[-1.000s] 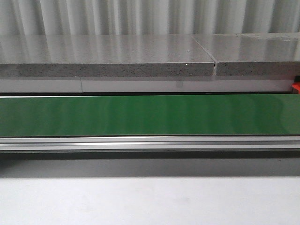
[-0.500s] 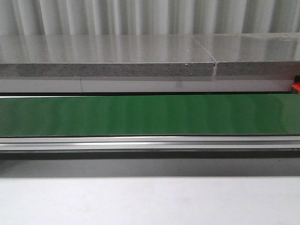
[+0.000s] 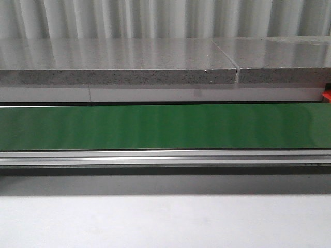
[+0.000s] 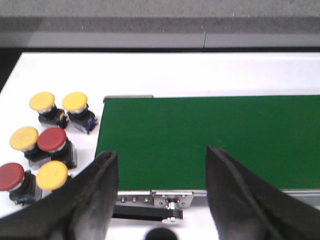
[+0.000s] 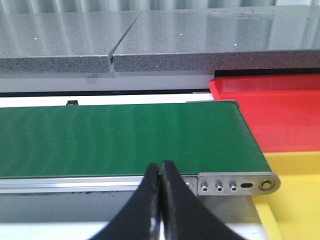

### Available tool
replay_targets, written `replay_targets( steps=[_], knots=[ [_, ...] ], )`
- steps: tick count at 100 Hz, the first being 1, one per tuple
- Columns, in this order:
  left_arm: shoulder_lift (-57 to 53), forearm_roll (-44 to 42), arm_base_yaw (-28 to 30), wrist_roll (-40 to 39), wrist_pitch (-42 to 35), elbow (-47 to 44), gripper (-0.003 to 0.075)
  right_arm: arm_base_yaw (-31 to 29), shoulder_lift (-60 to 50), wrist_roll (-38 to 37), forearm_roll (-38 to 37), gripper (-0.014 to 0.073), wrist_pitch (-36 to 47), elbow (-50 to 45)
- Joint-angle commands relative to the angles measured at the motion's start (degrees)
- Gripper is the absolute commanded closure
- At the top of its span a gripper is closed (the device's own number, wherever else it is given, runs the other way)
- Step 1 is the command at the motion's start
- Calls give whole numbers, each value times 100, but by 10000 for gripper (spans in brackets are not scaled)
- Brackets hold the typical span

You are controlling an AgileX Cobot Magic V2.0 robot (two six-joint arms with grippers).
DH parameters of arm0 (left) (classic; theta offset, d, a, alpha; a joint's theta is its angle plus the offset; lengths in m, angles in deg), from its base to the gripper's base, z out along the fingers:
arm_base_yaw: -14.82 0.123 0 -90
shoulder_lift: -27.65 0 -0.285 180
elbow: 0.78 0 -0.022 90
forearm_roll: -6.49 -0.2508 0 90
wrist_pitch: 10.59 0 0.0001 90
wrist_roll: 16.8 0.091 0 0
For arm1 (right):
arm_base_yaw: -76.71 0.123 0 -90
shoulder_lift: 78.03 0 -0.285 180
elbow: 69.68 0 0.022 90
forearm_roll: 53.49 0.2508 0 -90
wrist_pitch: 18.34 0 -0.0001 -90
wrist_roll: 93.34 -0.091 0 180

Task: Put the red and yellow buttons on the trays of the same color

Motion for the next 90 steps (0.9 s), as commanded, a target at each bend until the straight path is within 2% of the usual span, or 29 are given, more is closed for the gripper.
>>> replay_targets(
  steps=[1, 24, 63, 76, 90],
  knots=[
    [427, -11, 13, -153, 33, 488, 332, 22, -44, 21, -28, 661, 459, 91],
    [1468, 63, 270, -433, 634, 1214, 332, 22, -44, 21, -28, 661, 459, 91],
    [2973, 1155, 2111, -433, 1758, 1847, 332, 22, -44, 21, -28, 661, 459, 91],
    [3342, 1299, 2486, -433, 2086, 2015, 332, 22, -44, 21, -28, 661, 459, 91],
    [3702, 1289, 2641, -433, 2204, 2303, 332, 22, -44, 21, -28, 661, 459, 91]
  ],
)
